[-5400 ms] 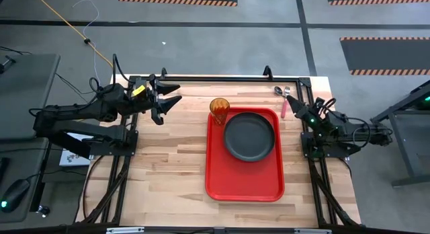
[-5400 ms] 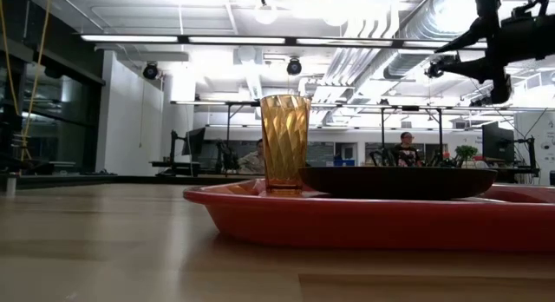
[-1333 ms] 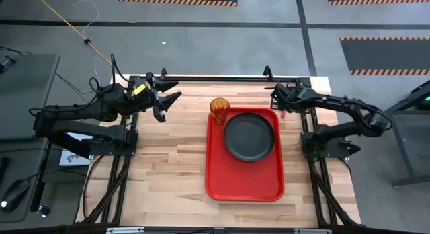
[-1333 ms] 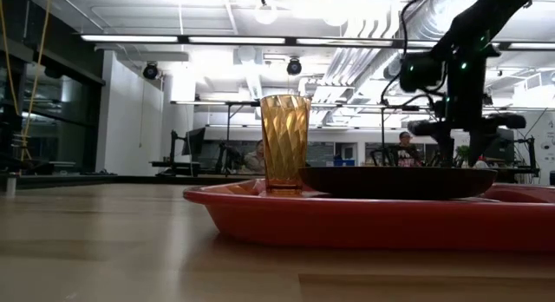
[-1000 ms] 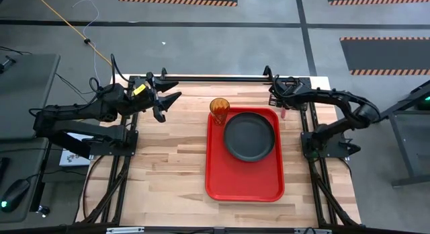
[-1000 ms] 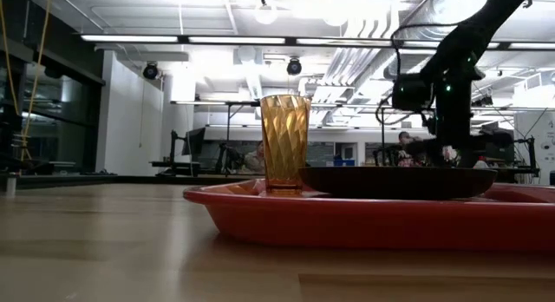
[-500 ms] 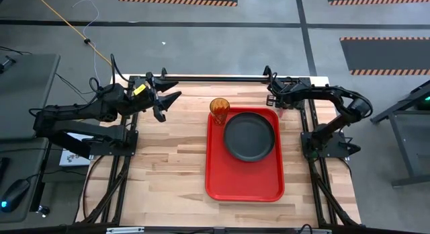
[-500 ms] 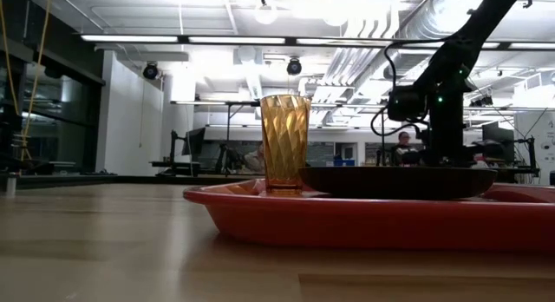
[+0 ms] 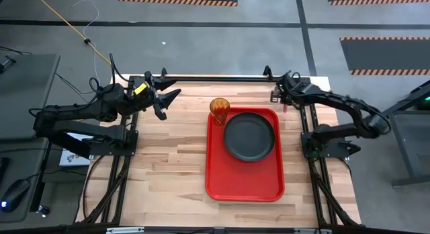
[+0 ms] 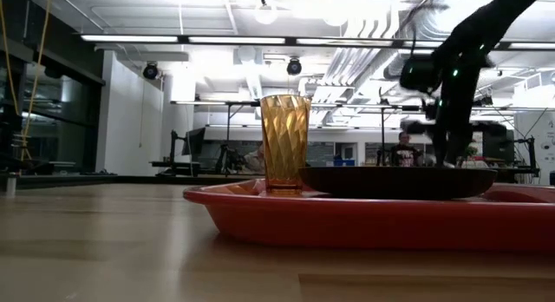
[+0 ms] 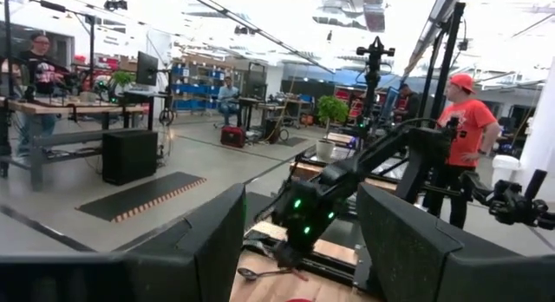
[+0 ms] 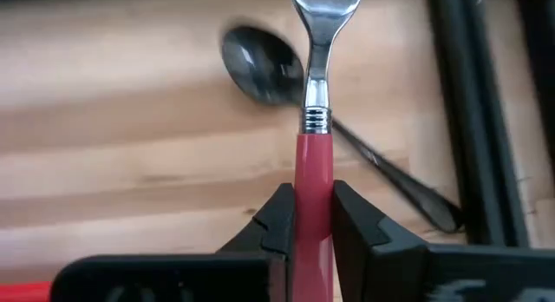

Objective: Pick and place plate/cup/fork/spoon on tray
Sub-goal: Put the pink fork on the red tray to the bottom of the black plate

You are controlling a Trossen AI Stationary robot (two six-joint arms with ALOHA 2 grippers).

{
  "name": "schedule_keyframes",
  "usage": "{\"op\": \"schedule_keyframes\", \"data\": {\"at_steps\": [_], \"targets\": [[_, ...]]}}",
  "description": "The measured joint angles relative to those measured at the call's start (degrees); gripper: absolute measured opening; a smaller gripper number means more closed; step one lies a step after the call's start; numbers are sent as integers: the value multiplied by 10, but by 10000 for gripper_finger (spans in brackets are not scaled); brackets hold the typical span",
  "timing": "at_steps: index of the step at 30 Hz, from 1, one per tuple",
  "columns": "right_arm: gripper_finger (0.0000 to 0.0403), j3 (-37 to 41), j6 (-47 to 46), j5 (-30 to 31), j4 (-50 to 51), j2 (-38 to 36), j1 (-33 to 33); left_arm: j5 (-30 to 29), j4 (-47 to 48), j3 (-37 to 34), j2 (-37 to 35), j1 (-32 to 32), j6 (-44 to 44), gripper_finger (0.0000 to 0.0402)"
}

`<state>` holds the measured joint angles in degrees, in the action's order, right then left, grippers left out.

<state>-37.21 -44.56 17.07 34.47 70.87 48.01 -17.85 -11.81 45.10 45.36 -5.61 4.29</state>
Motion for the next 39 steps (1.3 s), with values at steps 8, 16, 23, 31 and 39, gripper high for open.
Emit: {"op": "schedule_keyframes", "data": {"at_steps": [8,16,23,31,39], "targets": [[28,0,3,5,12,-135,-2,0,0,0,0,0,1,211],[28,-1,49,-60,-13,-211,-65,0,0,0,0,0,2,211],[28,-1,97,-79,-42,-216,-152,1,0,0,0,0,16,211],[28,-2,150,-221,-91,-219,-268,1,0,0,0,0,16,211],[28,-2,80,-241,-135,-238,-410,1,0,0,0,0,16,211]]}}
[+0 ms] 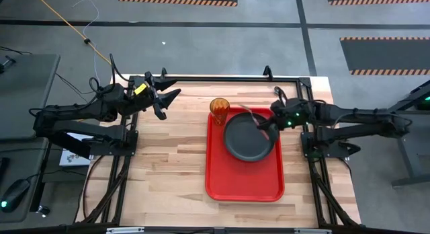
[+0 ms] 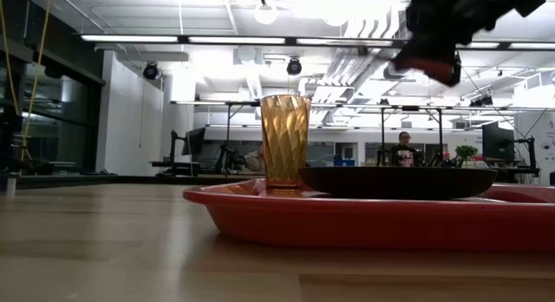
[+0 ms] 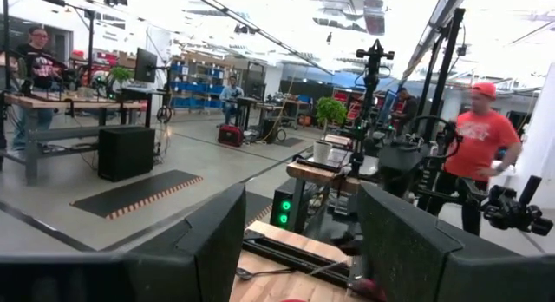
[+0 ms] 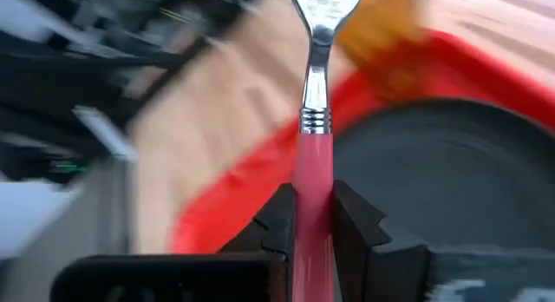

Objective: Pick and place plate/cup/fork/spoon on tray
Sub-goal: Put the pink fork on the red tray to the bottom of the black plate

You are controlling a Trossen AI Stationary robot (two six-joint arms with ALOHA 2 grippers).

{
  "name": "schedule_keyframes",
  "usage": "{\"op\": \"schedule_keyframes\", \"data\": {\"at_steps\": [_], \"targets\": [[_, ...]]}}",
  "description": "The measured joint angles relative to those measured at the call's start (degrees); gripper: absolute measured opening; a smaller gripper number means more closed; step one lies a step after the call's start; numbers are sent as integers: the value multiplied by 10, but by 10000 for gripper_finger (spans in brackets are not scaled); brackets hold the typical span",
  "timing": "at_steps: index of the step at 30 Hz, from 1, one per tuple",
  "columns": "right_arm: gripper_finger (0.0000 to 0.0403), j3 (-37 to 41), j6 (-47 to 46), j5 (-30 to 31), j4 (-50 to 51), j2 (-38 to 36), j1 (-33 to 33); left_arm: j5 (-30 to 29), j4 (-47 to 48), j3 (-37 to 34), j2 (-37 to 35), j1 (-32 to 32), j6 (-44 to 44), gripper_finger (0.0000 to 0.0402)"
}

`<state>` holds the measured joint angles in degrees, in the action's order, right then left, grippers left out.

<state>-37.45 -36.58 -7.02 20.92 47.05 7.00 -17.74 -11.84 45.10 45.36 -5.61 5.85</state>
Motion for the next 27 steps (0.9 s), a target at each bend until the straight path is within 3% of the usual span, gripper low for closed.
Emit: {"op": "schedule_keyframes", "data": {"at_steps": [5,11,15,27], "targets": [[28,0,-48,11,-137,-14,-75,0,0,0,0,0,0,211],[27,0,-19,72,-408,20,-134,56,-15,0,0,0,36,211],[27,0,-2,79,-529,66,-143,80,-32,0,3,0,66,211],[27,-6,-10,57,-756,212,-141,130,-115,0,77,12,130,212]]}}
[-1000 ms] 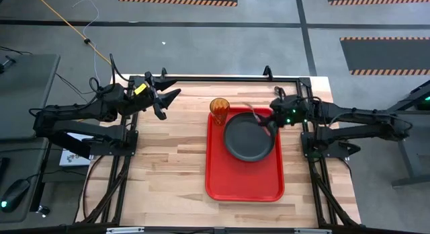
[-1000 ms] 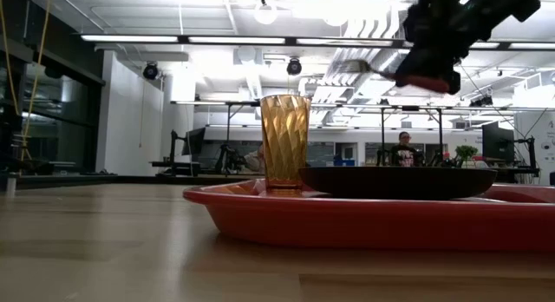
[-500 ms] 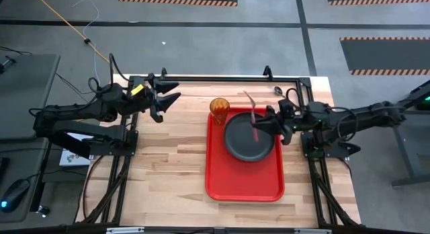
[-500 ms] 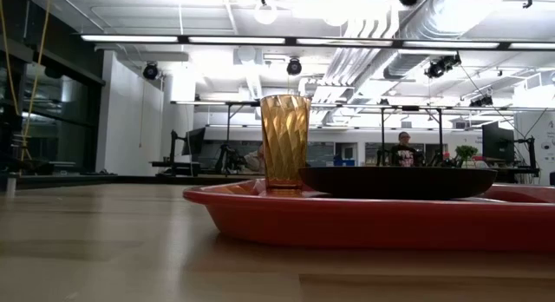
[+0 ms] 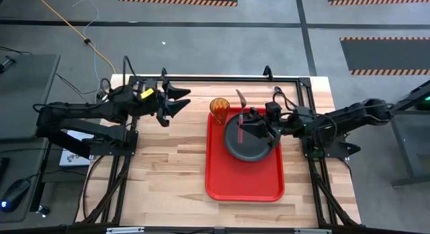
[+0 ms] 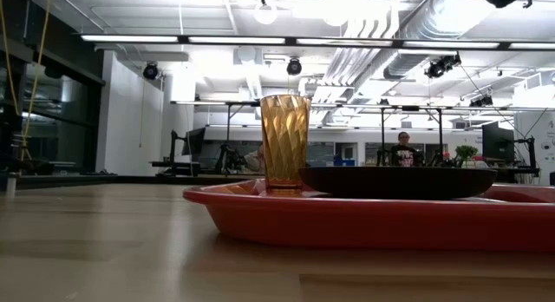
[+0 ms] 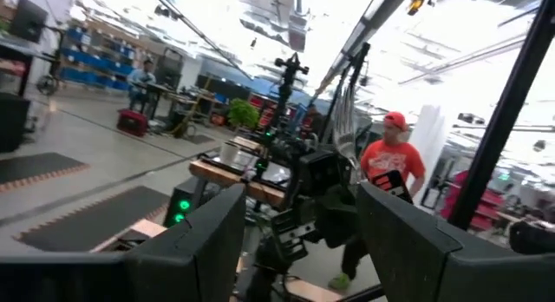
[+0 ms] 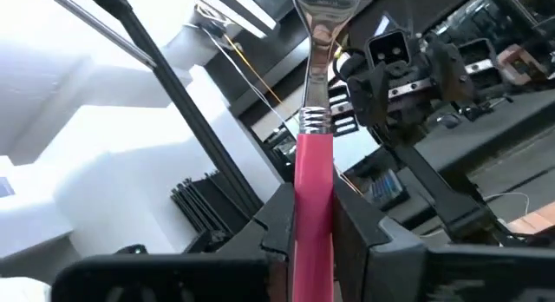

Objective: Pick and place plate/cup/fork/spoon on tray
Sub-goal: Put the pink fork on the red tray to the bottom of the black plate

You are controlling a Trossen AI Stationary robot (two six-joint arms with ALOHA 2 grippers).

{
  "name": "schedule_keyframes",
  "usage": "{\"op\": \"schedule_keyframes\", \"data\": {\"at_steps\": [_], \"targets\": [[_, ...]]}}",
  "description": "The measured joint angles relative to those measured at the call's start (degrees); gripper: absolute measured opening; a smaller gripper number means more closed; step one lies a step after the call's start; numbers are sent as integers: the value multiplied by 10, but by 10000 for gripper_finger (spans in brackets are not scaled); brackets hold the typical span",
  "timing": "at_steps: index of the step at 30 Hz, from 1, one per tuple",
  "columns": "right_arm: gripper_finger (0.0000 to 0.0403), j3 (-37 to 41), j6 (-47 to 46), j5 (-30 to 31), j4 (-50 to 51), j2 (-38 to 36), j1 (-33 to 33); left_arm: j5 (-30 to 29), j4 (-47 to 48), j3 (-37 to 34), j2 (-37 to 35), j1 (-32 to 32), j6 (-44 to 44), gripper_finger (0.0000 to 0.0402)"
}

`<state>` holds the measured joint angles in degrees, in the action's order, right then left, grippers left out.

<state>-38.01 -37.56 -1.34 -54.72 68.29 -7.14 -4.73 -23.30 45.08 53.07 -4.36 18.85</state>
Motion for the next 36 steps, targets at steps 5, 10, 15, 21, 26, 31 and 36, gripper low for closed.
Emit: {"op": "schedule_keyframes", "data": {"at_steps": [5,10,15,21,26,31,36], "targets": [[27,-50,13,-28,2,34,0,18,-48,0,47,7,66,228],[27,-104,45,-62,38,59,5,60,-104,0,96,7,112,262],[26,-140,45,-88,66,77,17,98,-114,27,137,7,126,290],[26,-169,54,-120,71,94,27,183,-115,84,187,7,121,298],[26,-177,50,-127,93,107,32,236,-113,121,228,6,121,299],[26,-177,23,-139,94,128,32,267,-114,145,252,11,105,299],[26,-177,14,-143,99,141,31,271,-113,148,259,12,91,298]]}}
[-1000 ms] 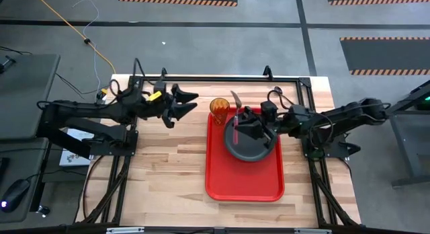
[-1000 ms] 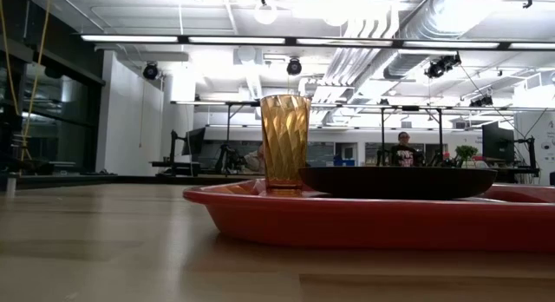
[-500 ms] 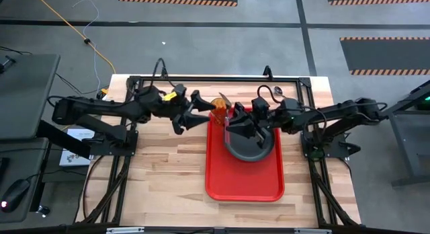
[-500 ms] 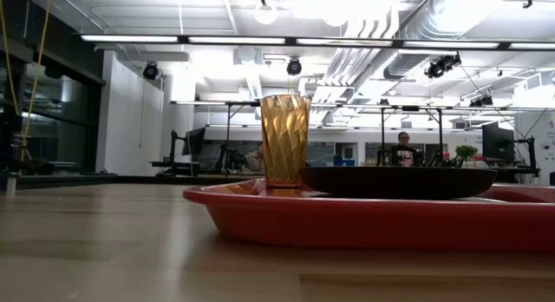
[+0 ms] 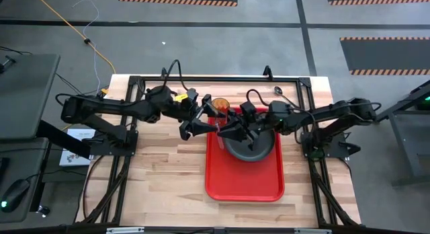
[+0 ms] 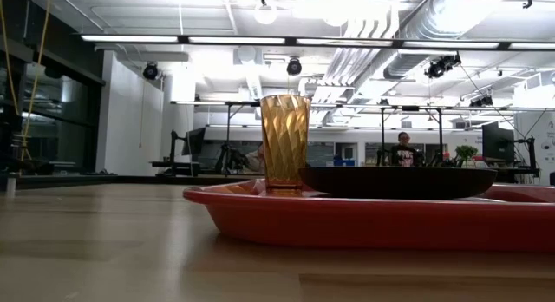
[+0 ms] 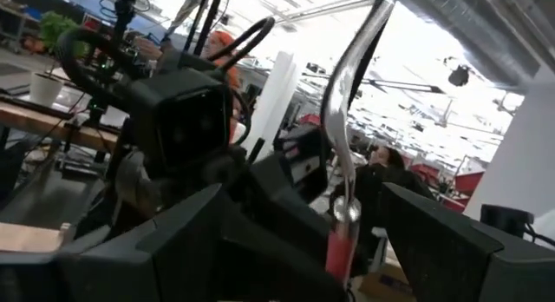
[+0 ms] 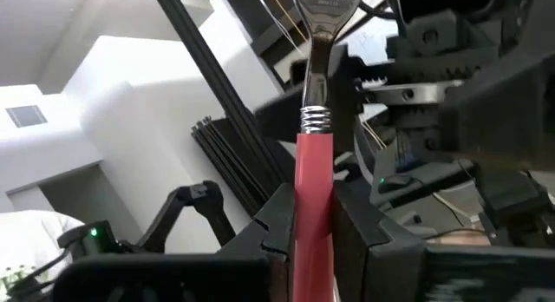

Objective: Pick and place plate/cup/fork/spoon on tray
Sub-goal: Put the pink fork on the red tray to the bottom of the black plate

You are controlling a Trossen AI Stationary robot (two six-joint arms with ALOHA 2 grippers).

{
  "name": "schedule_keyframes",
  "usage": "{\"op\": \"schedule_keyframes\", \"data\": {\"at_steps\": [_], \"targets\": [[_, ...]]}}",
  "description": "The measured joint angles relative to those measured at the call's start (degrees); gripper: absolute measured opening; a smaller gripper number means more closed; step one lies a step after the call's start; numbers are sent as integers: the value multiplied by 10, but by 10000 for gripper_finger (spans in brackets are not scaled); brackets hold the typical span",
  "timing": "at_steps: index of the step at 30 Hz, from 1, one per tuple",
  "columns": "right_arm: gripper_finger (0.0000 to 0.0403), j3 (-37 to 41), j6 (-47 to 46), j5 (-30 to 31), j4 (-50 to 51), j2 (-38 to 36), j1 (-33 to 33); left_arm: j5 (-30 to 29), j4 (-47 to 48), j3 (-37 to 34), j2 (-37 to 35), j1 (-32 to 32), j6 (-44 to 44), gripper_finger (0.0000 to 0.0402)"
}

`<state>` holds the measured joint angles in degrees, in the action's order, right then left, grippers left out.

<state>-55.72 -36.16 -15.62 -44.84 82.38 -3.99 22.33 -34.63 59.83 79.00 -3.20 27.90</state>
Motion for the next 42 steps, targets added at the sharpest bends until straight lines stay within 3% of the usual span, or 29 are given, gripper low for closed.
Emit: {"op": "schedule_keyframes", "data": {"at_steps": [5,9,13,20,25,30,39,42], "targets": [[26,0,0,-8,3,-1,0,28,-3,0,0,0,-1,295],[26,0,-9,-11,3,-1,2,29,-3,0,0,0,-1,265],[26,0,-14,-12,2,-1,2,28,2,0,0,0,-16,195],[26,0,-12,-12,5,-2,3,40,0,0,-2,-4,-44,28],[31,0,-15,-11,12,-3,3,42,2,0,-2,-7,-56,32],[99,0,-63,0,40,-7,11,58,33,0,-18,-28,-53,24],[200,0,-23,32,181,-84,37,50,172,0,-91,-60,-75,24],[215,-14,-1,44,284,-115,49,12,269,0,-119,-71,-77,24]]}}
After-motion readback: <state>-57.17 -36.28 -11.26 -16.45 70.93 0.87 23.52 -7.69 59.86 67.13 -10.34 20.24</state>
